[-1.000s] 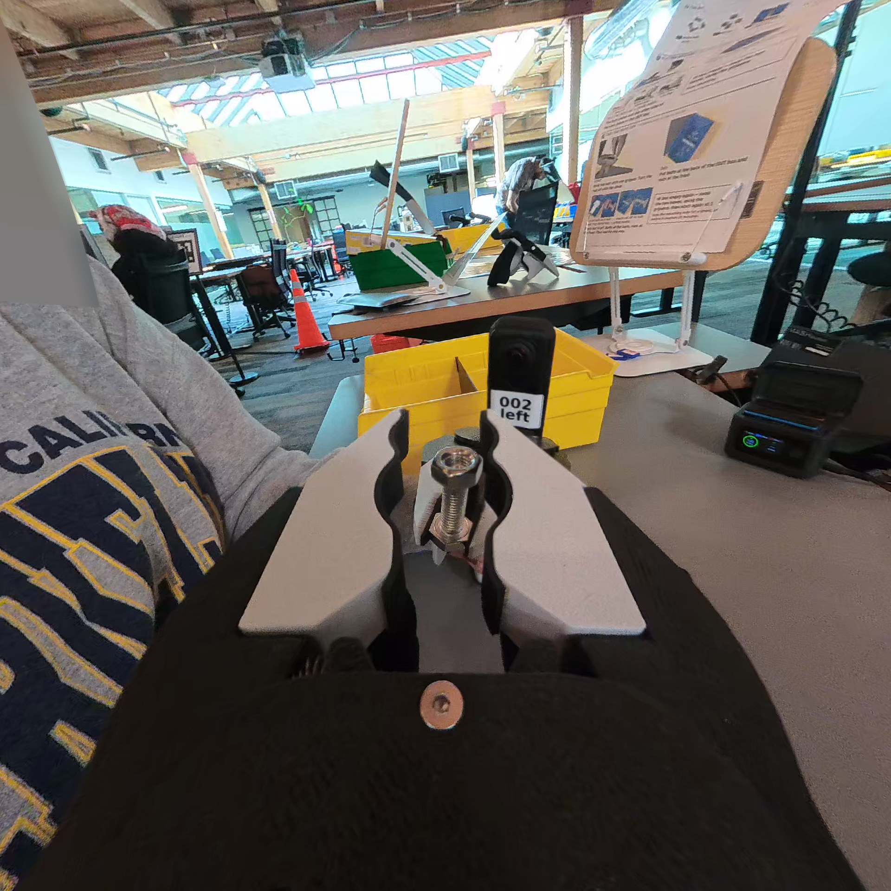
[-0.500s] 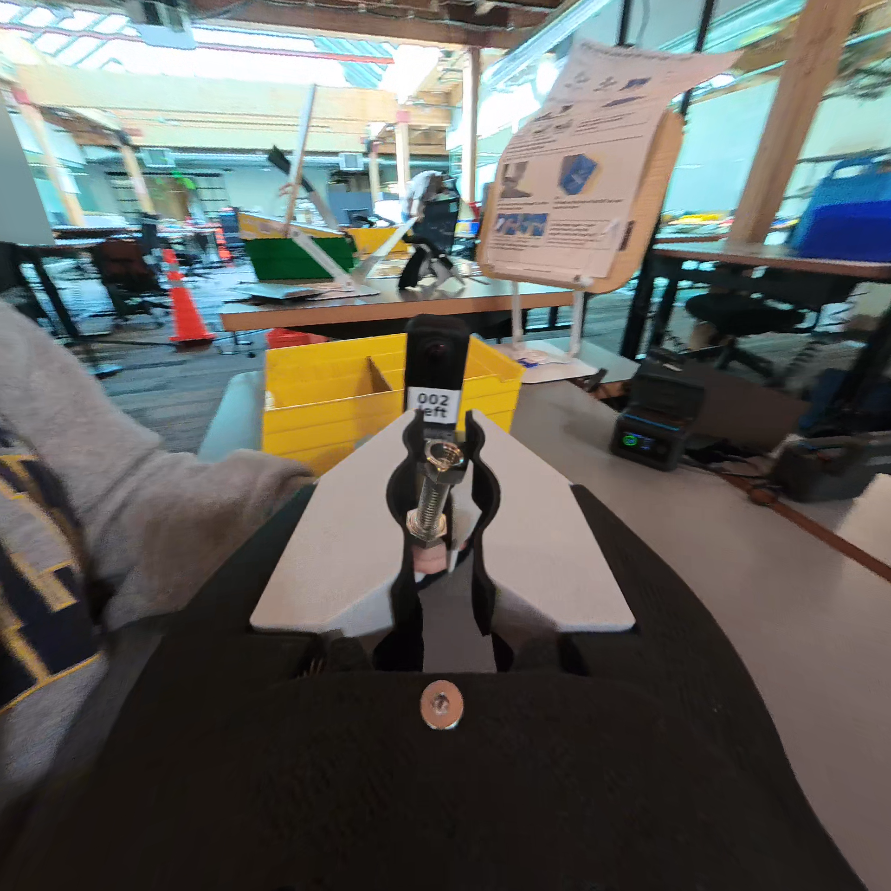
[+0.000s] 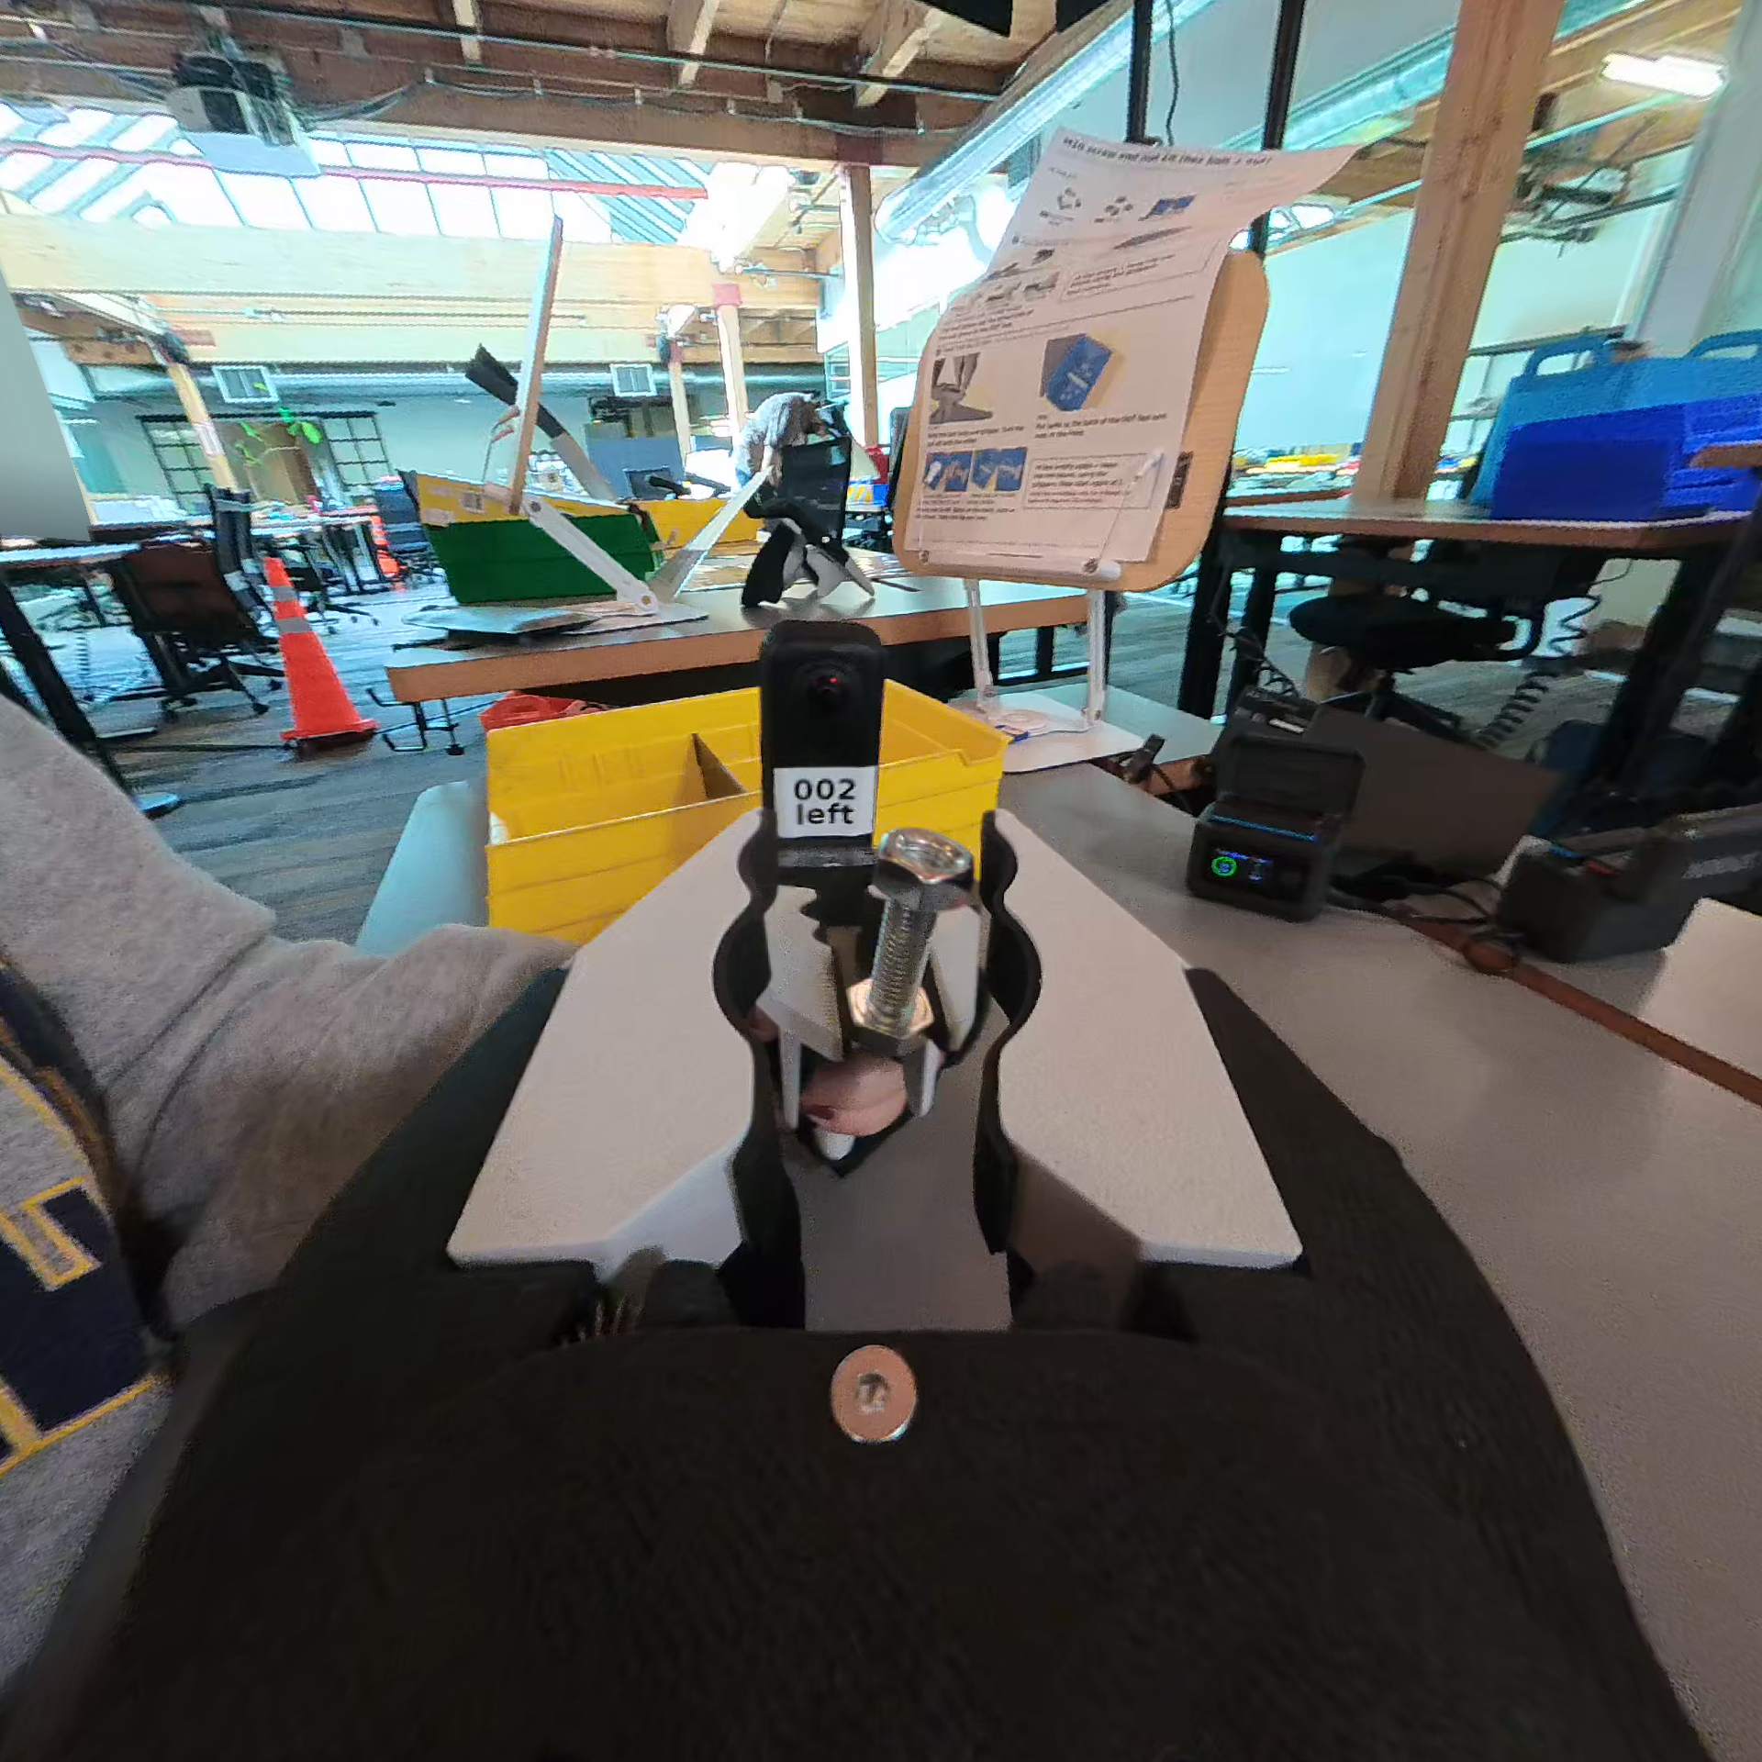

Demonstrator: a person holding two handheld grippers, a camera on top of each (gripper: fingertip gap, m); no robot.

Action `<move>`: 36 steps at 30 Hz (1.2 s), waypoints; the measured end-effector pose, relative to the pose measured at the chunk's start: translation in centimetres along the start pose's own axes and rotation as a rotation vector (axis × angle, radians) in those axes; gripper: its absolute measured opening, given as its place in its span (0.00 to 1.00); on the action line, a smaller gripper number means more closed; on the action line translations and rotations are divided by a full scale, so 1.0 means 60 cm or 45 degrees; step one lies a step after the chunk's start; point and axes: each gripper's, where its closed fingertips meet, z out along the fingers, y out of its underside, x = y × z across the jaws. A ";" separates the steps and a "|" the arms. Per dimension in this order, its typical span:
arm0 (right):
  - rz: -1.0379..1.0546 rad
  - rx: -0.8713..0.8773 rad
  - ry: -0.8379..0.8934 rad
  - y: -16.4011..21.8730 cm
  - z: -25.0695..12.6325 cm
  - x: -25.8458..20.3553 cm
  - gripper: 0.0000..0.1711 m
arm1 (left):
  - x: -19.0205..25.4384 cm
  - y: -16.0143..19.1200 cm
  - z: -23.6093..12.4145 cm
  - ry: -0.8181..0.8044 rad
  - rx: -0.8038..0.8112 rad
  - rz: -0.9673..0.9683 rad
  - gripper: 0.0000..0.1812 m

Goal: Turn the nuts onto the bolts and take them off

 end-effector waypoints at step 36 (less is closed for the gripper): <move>0.073 0.128 -0.008 0.022 0.019 0.032 0.55 | -0.040 0.029 -0.006 -0.129 -0.109 -0.085 0.08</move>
